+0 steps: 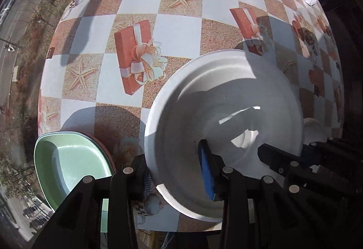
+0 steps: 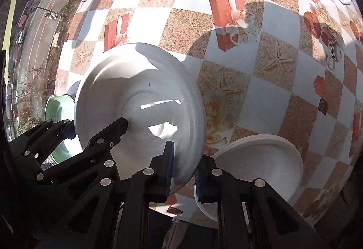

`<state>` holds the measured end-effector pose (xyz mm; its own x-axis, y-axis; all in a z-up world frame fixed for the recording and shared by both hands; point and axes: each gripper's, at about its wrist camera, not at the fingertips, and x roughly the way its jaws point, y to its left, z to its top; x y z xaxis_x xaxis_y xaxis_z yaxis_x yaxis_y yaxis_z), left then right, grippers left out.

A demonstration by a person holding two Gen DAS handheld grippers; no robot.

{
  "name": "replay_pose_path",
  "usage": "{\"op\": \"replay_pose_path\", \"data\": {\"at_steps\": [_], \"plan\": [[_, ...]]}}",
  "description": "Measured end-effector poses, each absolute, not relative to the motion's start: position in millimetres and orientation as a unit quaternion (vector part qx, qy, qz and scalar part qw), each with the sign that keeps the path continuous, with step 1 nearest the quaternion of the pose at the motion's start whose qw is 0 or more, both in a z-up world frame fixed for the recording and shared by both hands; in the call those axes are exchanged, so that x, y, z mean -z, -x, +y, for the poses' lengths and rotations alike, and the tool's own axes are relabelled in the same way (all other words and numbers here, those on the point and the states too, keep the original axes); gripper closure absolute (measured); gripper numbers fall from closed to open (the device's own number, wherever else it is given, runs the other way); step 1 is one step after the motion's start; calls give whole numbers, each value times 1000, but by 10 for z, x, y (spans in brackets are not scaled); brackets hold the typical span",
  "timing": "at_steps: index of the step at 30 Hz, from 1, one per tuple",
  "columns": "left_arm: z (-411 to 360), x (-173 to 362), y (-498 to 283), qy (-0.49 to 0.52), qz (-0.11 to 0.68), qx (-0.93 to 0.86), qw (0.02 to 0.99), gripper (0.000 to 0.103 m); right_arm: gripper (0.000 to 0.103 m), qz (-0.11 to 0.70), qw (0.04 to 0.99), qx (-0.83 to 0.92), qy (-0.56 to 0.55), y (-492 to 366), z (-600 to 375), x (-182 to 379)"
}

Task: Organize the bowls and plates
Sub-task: 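Carry the bowl across the table, lower it and open both grippers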

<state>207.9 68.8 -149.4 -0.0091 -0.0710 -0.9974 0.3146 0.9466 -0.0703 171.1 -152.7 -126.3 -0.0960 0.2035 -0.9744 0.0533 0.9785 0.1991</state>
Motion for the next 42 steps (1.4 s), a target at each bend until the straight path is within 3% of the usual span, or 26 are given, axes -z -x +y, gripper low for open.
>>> {"op": "replay_pose_path", "data": {"at_steps": [12,20,36,38,41,42], "plan": [[652,1035,-1725,-113,671,196,706,61,85,707,696,-20,-126,-1358,-2083,946],[159,989,-1734,-157,644,255,704,60,85,691,704,21,-161,-1080,-2341,788],[-730,1206,-1271,-262,627,342,649,59,85,697,661,106,-257,-469,-3101,1060],[-749,1290,-1238,-275,636,342,635,57,85,703,653,105,-260,-444,-3140,1139],[-686,1359,-1242,-291,642,322,632,38,82,710,644,115,-261,-398,-3228,1211],[-645,1357,-1262,-288,643,319,634,29,58,710,643,119,-263,-381,-3262,1218]]}}
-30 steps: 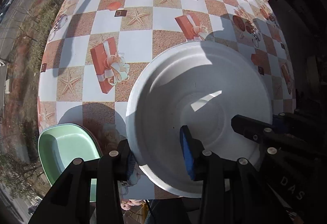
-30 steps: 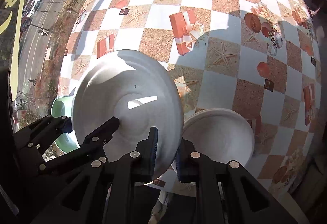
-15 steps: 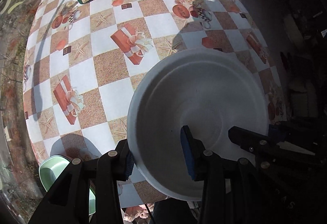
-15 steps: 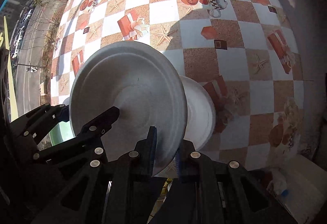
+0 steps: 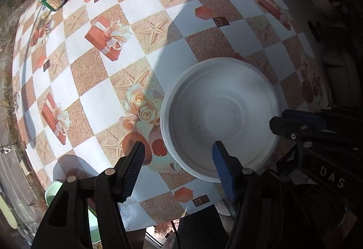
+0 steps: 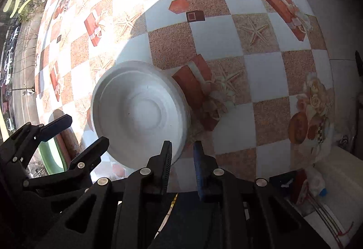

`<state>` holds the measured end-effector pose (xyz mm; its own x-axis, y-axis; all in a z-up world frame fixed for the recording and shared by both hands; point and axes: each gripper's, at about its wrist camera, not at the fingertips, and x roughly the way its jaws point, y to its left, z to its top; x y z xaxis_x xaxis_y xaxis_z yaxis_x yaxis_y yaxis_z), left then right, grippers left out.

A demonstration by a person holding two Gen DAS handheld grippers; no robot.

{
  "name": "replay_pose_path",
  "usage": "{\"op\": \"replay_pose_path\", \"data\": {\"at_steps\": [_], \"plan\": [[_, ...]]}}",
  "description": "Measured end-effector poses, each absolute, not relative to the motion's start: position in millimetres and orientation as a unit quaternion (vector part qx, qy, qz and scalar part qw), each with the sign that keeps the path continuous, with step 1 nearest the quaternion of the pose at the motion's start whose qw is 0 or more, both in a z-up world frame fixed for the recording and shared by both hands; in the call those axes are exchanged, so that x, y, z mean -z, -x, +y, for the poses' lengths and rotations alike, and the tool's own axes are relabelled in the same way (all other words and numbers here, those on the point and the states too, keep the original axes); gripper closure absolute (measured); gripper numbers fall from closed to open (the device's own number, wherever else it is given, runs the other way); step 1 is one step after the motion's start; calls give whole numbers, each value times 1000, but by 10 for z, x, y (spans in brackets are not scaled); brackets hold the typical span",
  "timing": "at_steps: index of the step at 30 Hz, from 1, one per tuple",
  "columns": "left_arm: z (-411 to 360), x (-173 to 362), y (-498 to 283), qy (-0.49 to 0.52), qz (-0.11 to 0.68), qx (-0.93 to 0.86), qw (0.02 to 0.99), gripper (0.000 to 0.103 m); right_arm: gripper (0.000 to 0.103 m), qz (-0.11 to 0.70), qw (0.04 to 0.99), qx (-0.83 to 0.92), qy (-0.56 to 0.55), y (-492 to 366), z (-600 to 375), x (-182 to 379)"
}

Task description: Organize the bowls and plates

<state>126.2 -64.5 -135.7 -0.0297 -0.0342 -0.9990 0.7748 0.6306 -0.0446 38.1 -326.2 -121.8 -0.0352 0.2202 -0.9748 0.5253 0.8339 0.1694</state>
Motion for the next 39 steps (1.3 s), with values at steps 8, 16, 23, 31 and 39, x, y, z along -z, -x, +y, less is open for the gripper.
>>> {"op": "replay_pose_path", "data": {"at_steps": [8,16,23,31,39], "plan": [[-318,1413,-1429,-269,669,273,636,23,3,716,635,143,-252,-240,-3394,1245],[-212,1464,-1432,-271,681,253,632,23,3,731,617,143,-254,-136,-3311,1373],[-189,1473,-1450,-264,684,250,633,23,3,737,613,144,-245,-114,-3204,1405],[-208,1431,-1488,-261,681,256,634,23,3,737,613,153,-241,-144,-3150,1362],[-249,1437,-1470,-261,680,259,634,23,3,740,606,160,-243,-62,-3137,1377]]}}
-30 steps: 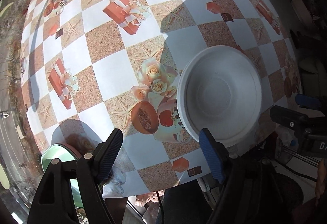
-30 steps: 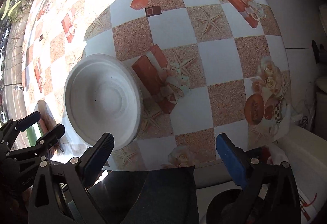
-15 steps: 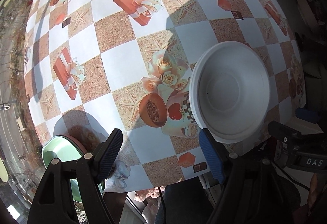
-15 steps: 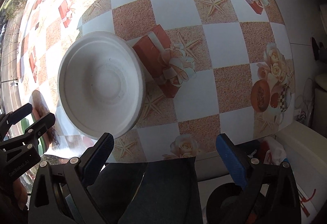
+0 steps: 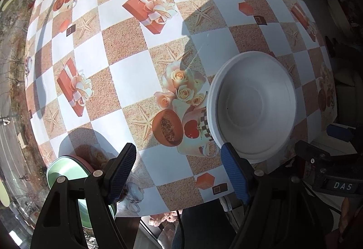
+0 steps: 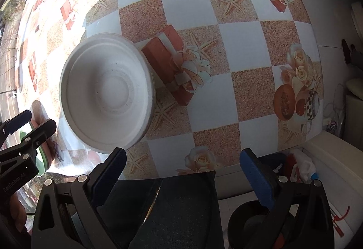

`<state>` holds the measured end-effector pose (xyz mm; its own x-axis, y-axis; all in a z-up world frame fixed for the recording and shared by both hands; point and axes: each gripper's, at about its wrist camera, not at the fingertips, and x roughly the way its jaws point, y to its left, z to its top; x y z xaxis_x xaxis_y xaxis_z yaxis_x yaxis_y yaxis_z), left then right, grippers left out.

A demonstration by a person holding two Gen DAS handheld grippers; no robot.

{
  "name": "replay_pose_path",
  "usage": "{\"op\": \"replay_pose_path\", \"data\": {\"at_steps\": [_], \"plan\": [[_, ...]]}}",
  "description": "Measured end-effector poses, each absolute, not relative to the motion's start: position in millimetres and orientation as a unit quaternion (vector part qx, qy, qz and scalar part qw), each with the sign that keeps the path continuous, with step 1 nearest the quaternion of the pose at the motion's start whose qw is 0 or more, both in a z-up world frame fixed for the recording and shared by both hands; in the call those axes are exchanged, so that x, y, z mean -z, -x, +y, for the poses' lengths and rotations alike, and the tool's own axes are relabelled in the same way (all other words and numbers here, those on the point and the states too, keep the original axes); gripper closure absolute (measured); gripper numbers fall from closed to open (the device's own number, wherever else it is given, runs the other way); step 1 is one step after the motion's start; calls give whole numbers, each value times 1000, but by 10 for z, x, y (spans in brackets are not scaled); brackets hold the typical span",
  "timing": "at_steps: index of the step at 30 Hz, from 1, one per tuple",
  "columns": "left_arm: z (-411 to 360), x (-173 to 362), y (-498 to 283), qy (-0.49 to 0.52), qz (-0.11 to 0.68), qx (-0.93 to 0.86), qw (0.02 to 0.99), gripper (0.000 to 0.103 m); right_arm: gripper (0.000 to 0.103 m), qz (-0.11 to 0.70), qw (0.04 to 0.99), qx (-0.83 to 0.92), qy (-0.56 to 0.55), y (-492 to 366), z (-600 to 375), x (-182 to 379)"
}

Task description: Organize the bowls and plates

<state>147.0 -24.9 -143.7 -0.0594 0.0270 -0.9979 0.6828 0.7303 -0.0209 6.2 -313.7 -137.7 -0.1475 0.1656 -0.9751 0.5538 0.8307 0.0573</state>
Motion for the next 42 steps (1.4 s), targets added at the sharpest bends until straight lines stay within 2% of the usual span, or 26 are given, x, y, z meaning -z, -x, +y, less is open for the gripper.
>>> {"op": "replay_pose_path", "data": {"at_steps": [10,42], "plan": [[-385,1408,-1454,-261,677,270,633,23,3,742,606,166,-234,-121,-3275,1340],[-138,1271,-1548,-256,660,272,652,23,3,721,623,184,-241,-154,-3039,1206]]}}
